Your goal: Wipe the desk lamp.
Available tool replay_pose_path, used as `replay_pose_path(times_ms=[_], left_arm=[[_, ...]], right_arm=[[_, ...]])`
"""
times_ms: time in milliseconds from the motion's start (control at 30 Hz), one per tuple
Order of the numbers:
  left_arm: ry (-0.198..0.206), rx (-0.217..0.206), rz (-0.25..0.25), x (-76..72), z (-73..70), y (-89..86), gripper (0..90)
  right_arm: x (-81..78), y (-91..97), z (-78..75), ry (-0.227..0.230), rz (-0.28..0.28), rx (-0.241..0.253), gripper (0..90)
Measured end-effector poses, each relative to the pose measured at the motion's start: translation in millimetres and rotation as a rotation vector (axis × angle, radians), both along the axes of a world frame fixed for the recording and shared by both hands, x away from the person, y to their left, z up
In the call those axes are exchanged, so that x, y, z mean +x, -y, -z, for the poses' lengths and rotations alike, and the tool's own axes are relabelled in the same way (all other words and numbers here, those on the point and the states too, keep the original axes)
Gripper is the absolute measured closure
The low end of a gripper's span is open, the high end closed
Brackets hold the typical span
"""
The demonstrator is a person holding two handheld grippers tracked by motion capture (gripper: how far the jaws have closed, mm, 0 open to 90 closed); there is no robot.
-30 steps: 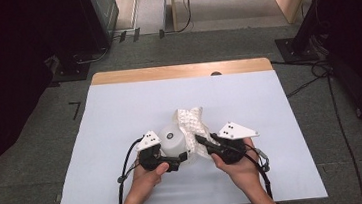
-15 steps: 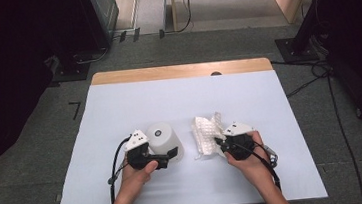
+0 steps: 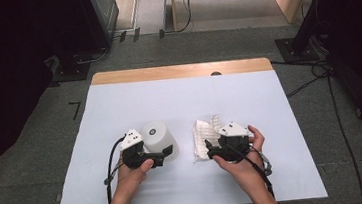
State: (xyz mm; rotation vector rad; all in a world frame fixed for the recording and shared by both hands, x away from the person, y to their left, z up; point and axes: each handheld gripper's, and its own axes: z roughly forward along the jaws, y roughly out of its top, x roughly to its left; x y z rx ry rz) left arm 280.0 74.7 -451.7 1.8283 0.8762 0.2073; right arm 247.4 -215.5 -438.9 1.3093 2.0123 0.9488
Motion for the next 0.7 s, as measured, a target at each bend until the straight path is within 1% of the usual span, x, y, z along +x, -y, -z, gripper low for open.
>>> replay_pose_path(times_ms=[33, 67, 100, 133, 200, 233, 267, 300, 367, 400, 433, 500, 567, 633, 700], left_arm=[[0.0, 0.0, 0.0, 0.0, 0.0, 0.0, 8.2], [0.0, -0.002, 0.001, -0.1, 0.1, 0.3, 8.2], [0.0, -0.002, 0.002, -0.1, 0.3, 0.6, 8.2], [0.0, 0.0, 0.004, 0.2, 0.7, 0.7, 8.2], [-0.002, 0.003, 0.004, 0.3, 1.4, 1.0, 8.2], [-0.005, 0.004, 0.003, 0.3, 1.9, 1.3, 8.2], [-0.005, 0.005, 0.003, 0.4, 2.2, 1.5, 8.2], [-0.006, 0.006, 0.003, 0.4, 2.4, 1.6, 8.2], [-0.007, 0.006, 0.002, 0.6, 2.3, 1.6, 8.2], [-0.007, 0.004, 0.003, 0.6, 2.1, 1.4, 8.2], [-0.008, 0.004, 0.003, 0.7, 2.1, 1.3, 8.2], [-0.008, 0.005, 0.001, 0.7, 2.2, 1.3, 8.2], [-0.007, 0.006, 0.002, 0.5, 2.4, 1.3, 8.2], [-0.007, 0.005, 0.003, 0.4, 2.5, 0.9, 8.2], [-0.007, 0.004, 0.002, 0.4, 2.7, 0.4, 8.2]], right_arm=[[-2.4, -5.0, 1.6, 0.019, -0.005, -0.007, 21.1], [-2.4, -5.0, 1.6, 0.019, -0.005, -0.007, 21.1], [-3.2, -9.2, 4.2, 0.015, -0.017, -0.014, 20.7], [-1.2, -13.0, 9.6, -0.009, -0.034, -0.025, 19.8], [3.9, -15.1, 19.1, -0.053, -0.042, -0.029, 19.9], [6.9, -15.3, 28.3, -0.076, -0.045, -0.024, 20.3], [6.9, -15.3, 28.3, -0.076, -0.045, -0.024, 20.3], [7.5, -16.4, 31.8, -0.082, -0.045, -0.035, 19.9], [8.5, -20.2, 38.7, -0.09, -0.048, -0.074, 17.3], [9.8, -20.9, 41.4, -0.1, -0.046, -0.082, 15.9], [11.4, -21.4, 44.9, -0.115, -0.04, -0.08, 13.7], [14.6, -20.6, 52.1, -0.125, -0.017, -0.095, 13.4], [15.9, -18.4, 54.6, -0.125, -0.016, -0.088, 13.2], [17.0, -16.6, 54.6, -0.123, -0.013, -0.093, 13.3], [20.2, -10.2, 55.3, -0.139, -0.013, -0.066, 14.2]])
